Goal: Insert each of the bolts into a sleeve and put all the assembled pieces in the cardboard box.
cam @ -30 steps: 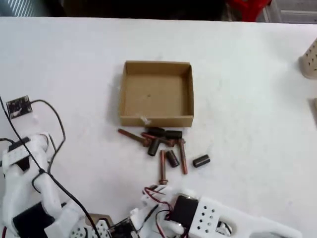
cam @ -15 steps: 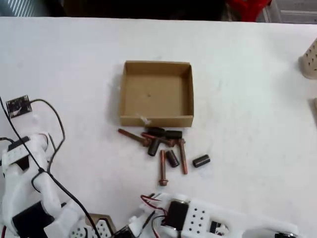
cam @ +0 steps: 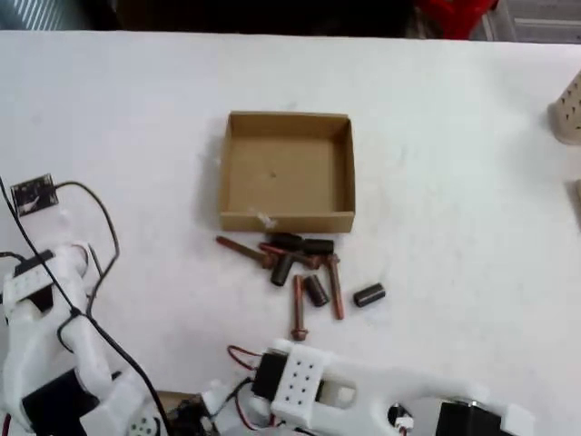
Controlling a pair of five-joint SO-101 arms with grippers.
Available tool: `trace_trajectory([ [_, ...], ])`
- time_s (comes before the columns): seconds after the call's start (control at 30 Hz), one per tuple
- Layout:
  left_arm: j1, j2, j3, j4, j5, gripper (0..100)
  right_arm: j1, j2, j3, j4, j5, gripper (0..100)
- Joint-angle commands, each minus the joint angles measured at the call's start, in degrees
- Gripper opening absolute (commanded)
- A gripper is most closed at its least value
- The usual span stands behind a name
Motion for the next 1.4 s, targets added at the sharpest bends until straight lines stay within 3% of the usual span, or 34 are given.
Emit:
trace_trajectory([
  [0.0,-0.57,0.04,-2.64,0.70,0.53,2,0.22,-1.89,-0.70,-0.22,-4.48,1.7],
  [0.37,-1.45,0.04,-2.64,0.53,0.53,2,22.81,-10.86,-8.70,-1.63,-29.10,1.7],
  [0.6,-1.27,0.04,-2.64,0.53,0.53,2,24.57,-10.68,-8.79,-9.54,-43.16,2.2],
  [0.73,-1.27,0.04,-2.64,0.53,0.53,2,24.31,-8.40,-7.56,-13.85,-43.60,3.6],
  [0.87,-1.27,0.04,-2.64,0.53,0.53,2,24.31,-0.40,-9.05,-16.13,-43.87,12.3],
  [1.03,-1.19,0.04,-2.64,0.53,0.53,2,25.98,4.44,-16.35,-9.45,-43.43,15.9],
  [1.13,-1.19,0.04,-2.64,0.53,0.53,2,30.64,2.15,-20.31,-2.24,-42.55,15.9],
  [1.37,-0.57,0.04,-2.64,0.79,0.53,2,47.96,-10.59,-19.43,8.13,-29.36,15.9],
])
